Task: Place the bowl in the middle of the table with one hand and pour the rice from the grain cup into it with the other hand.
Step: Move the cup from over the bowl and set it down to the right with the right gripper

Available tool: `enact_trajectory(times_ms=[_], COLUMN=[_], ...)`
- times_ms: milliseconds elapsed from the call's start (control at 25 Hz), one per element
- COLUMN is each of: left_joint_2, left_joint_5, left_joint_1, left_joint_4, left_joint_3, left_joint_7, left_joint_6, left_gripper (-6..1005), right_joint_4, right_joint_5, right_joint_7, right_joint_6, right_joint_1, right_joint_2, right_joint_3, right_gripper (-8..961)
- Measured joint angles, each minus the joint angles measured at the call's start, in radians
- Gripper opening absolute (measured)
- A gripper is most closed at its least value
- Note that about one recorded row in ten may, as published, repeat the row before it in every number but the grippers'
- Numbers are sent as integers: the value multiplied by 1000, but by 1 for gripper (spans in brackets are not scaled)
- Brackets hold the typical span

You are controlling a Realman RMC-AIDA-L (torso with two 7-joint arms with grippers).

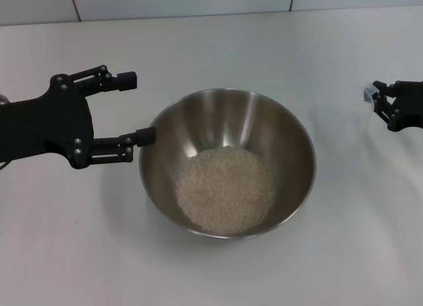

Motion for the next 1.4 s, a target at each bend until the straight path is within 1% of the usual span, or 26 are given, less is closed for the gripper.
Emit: enact_trajectory(times_ms=[80, 280, 560, 640, 800, 960, 1120, 1240, 1400], left_joint_2=[0, 0, 1, 2, 3, 3, 3, 2, 1], left_joint_5=[0, 0, 1, 3, 6, 6, 4, 3, 3], left_joint_1=[0, 0, 5, 7, 9, 9, 9, 9, 9], left_joint_4=[0, 0, 1, 2, 1, 0, -1, -2, -3], left_joint_3=[0, 1, 0, -1, -4, -4, 0, 1, 2], left_joint_7=[0, 0, 0, 0, 0, 2, 12, 12, 12], left_joint_6=[0, 1, 5, 5, 8, 8, 10, 10, 10], left_gripper=[841, 841, 841, 841, 841, 841, 840, 840, 840], right_joint_4=[3, 14, 15, 16, 16, 16, 8, -11, -24], right_joint_5=[-3, -3, 2, 3, 0, 0, 12, 48, 90], right_joint_7=[11, 36, 62, 62, 58, 55, 53, 51, 48], right_joint_6=[-1, -5, -6, -7, -9, -21, -78, -120, -153], right_joint_1=[0, 1, -3, -7, -16, -33, -64, -113, -157], right_joint_2=[-2, -6, -6, -6, 2, 5, 7, 8, 9], right_joint_3=[1, 10, 11, 11, 7, 2, 12, 13, 17], right_gripper=[166, 252, 372, 451, 608, 622, 622, 622, 622])
